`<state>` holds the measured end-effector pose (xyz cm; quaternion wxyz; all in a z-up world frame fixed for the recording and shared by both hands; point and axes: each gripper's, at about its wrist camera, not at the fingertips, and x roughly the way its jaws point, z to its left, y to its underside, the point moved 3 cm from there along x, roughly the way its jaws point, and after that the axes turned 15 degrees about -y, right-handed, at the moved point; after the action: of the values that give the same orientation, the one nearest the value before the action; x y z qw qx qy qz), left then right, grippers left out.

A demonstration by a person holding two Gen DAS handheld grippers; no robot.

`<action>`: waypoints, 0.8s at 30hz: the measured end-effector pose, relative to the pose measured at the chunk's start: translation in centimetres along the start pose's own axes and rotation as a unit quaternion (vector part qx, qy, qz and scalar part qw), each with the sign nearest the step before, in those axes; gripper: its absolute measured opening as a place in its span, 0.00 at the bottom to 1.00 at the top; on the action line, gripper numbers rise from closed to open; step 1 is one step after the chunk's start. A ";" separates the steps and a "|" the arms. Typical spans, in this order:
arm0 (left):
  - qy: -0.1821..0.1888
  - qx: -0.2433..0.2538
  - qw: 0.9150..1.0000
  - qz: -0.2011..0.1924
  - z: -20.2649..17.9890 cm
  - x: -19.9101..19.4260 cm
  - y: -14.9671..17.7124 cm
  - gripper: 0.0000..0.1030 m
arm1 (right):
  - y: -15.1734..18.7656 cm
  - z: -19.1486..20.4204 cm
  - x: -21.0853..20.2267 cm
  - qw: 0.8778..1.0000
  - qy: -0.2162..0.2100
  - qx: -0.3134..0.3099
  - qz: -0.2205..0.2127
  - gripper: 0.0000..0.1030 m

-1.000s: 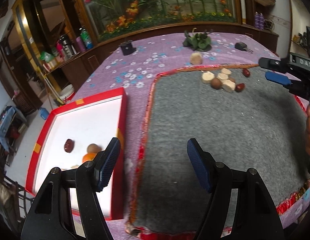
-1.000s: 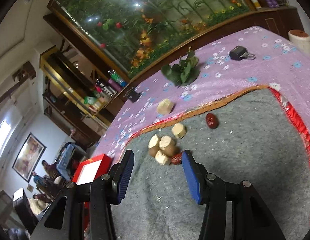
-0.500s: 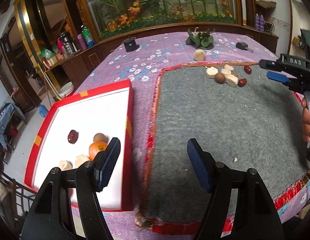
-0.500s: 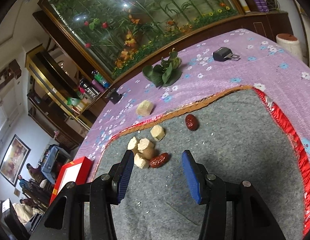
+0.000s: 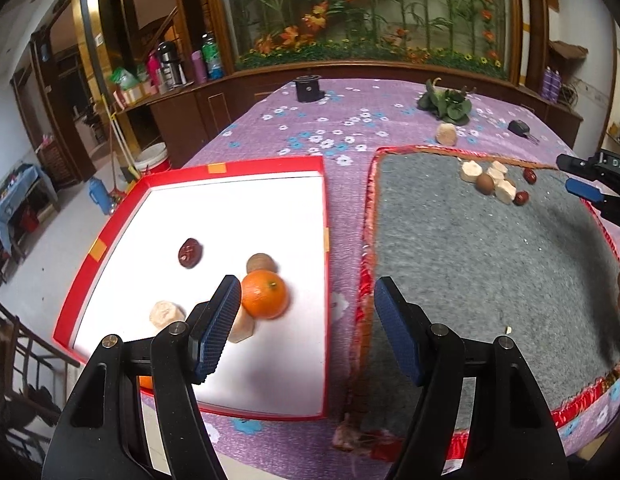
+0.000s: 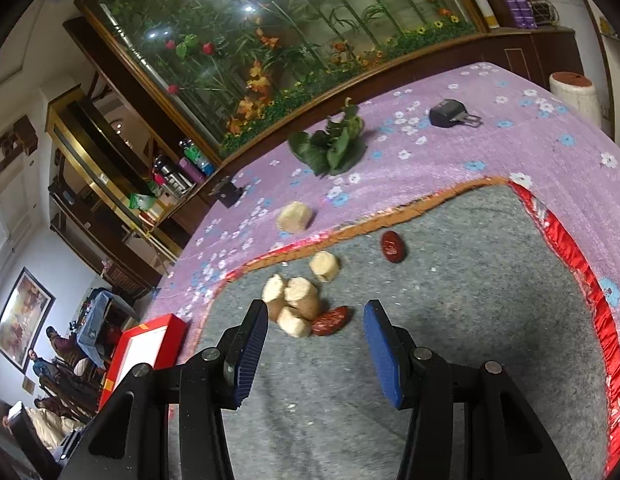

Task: Organize fruits
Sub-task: 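Move both open grippers back toward the items on the grey mat, then grasp a red date with the right gripper while the left gripper grasps a brown nut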

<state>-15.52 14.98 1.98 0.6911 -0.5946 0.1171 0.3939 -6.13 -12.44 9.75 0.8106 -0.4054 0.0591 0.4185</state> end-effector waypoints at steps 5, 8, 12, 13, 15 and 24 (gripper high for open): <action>-0.001 0.000 1.000 0.001 0.1 0.1 0.1 0.68 | 0.1 1.6 -0.1 1.000 -0.005 -0.019 0.002 0.47; 0.000 0.005 1.000 -0.002 -0.2 -0.1 0.1 0.68 | 0.2 2.0 0.0 1.000 -0.002 -0.028 0.005 0.47; -0.001 0.008 1.000 -0.003 -0.4 -0.1 0.0 0.68 | 0.1 1.9 -0.2 1.000 -0.006 -0.025 0.004 0.47; -0.002 0.008 1.000 -0.003 -0.4 -0.1 0.0 0.68 | 0.0 1.9 -0.2 1.000 -0.006 -0.025 0.004 0.47; -0.003 0.010 1.000 -0.002 -0.5 -0.2 0.0 0.68 | 0.0 1.9 -0.3 1.000 -0.006 -0.025 0.003 0.47; -0.005 0.015 1.000 -0.003 -0.7 0.0 0.1 0.68 | -0.4 1.5 -0.7 1.000 -0.005 -0.021 -0.002 0.47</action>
<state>-15.41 14.30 1.71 0.7014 -0.5828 0.1177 0.3931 -6.66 -11.94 11.34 0.8030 -0.4200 0.0454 0.4203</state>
